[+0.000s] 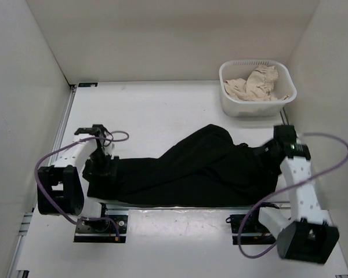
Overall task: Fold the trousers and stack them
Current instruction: Flatten the trousers out
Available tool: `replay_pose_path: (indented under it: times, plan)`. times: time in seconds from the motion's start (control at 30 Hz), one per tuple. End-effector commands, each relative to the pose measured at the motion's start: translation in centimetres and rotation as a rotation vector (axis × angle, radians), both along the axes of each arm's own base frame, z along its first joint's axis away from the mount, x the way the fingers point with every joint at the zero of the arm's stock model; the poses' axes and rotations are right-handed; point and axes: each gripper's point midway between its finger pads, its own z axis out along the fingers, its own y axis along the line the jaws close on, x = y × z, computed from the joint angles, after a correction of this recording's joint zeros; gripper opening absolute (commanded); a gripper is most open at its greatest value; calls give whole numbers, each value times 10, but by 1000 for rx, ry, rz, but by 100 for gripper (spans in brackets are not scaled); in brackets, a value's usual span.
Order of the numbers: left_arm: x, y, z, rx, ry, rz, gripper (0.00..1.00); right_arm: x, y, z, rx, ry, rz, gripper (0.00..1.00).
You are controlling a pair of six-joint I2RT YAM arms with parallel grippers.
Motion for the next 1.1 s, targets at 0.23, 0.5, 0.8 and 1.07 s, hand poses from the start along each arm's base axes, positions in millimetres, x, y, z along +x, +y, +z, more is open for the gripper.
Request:
replay_pose_path:
  times: [0.23,0.5,0.8,1.07]
  plan:
    - [107,33,24,45,-293,125,100,177,93,23,-54,-41,455,85]
    - [45,33,-26,7,-84,193,100,234,165,-19,11,8,520,89]
    - [4,59,-71,141,-23,224,96,230,185,-75,58,134,533,34]
    - [73,86,-56,169,-175,280,14,269,197,32,36,-132,627,0]
